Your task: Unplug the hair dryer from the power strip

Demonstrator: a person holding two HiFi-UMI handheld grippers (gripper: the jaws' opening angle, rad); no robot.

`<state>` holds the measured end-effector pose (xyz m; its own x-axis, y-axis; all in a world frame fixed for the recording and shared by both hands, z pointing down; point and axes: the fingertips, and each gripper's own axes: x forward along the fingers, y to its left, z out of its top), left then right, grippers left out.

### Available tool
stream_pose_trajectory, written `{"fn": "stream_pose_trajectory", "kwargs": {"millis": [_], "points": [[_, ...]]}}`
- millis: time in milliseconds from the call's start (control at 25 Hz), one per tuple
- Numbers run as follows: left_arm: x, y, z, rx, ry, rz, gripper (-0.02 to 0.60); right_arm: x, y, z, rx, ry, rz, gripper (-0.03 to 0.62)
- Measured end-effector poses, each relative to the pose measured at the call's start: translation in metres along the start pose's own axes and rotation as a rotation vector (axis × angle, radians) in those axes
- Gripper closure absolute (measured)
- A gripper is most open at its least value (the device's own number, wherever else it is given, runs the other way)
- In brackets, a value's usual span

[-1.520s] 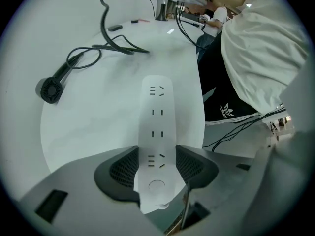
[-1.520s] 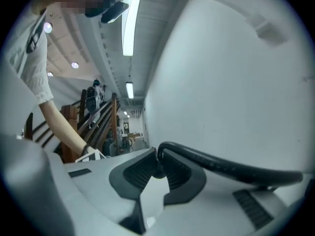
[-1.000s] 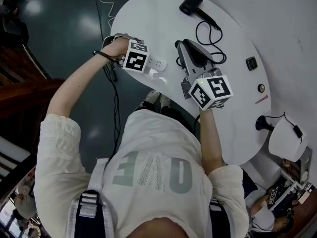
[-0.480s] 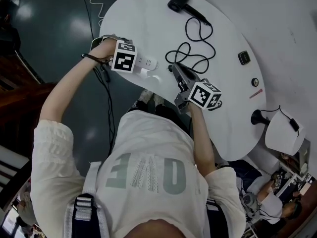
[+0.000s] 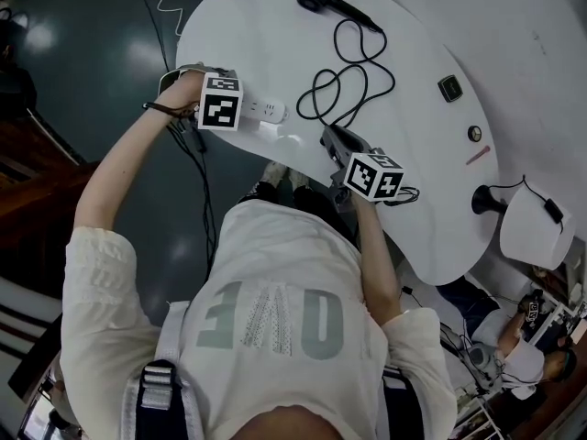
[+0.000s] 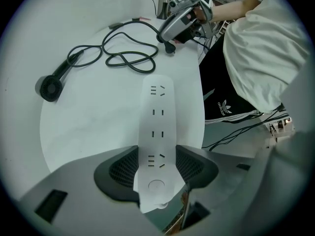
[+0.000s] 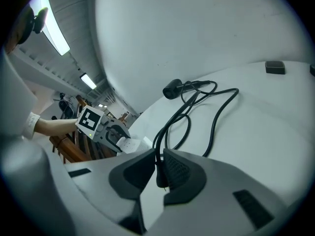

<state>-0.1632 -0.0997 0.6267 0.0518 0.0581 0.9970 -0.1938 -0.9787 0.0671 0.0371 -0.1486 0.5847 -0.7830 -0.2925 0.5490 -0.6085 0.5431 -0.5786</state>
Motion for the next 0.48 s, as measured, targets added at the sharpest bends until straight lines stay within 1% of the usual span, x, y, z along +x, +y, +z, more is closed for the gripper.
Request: {"fn": "stream_pose_trajectory", "kwargs": {"millis": [320,480], "points": [[0.0001,0.0003,0.0001,0.001,0.007,0.000,0.342,0.0028,-0.0069,-0.0063,-0.052,0.022,-0.061,0.536],[0.0005,-0.0003,0.0014,-0.004,0.001,-0.001,0.342,0.0028,-0.0046,-0.0051,-0.083,0.024,-0.064,0.492]]}}
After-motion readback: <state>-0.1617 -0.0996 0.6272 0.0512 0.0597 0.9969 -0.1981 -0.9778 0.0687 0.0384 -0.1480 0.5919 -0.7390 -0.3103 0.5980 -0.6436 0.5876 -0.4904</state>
